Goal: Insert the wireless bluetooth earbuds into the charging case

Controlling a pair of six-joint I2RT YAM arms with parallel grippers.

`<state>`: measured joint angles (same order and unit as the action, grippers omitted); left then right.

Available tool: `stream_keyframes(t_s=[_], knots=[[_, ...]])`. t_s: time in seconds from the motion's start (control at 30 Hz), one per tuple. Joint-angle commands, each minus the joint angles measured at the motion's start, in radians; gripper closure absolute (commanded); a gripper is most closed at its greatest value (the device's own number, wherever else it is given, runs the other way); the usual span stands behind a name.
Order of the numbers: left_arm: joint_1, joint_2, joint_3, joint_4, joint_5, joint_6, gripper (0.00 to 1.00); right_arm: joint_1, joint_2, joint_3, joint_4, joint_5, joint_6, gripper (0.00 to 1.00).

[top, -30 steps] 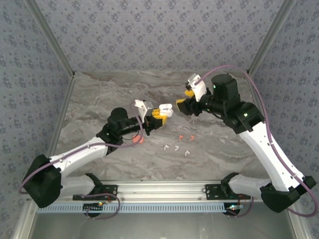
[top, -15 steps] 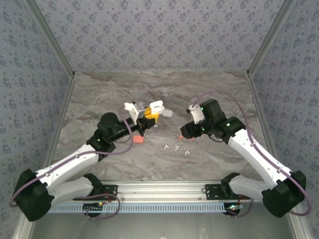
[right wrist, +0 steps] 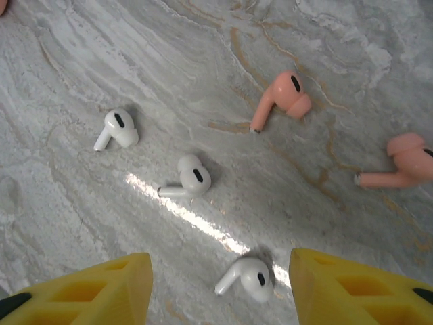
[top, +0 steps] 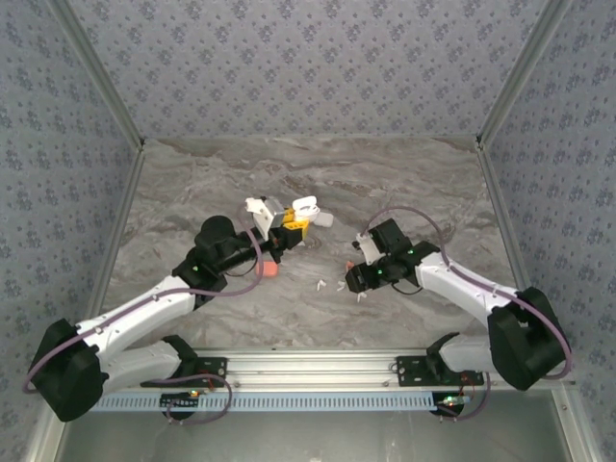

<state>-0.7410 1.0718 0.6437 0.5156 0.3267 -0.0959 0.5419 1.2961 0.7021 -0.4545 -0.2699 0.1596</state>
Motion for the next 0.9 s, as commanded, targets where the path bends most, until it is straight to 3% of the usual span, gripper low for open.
stream_keyframes(t_s=[0.0, 0.87], knots=[[-0.004, 0.003, 0.040, 0.034, 0.021, -0.011, 0.96, -0.002, 0.055, 0.016, 0.020, 0.004, 0.041, 0.45], [-0.004, 0.011, 0.043, 0.020, 0.017, 0.002, 0.96, 0.038, 0.215, 0.046, -0.110, 0.041, 0.116, 0.62]])
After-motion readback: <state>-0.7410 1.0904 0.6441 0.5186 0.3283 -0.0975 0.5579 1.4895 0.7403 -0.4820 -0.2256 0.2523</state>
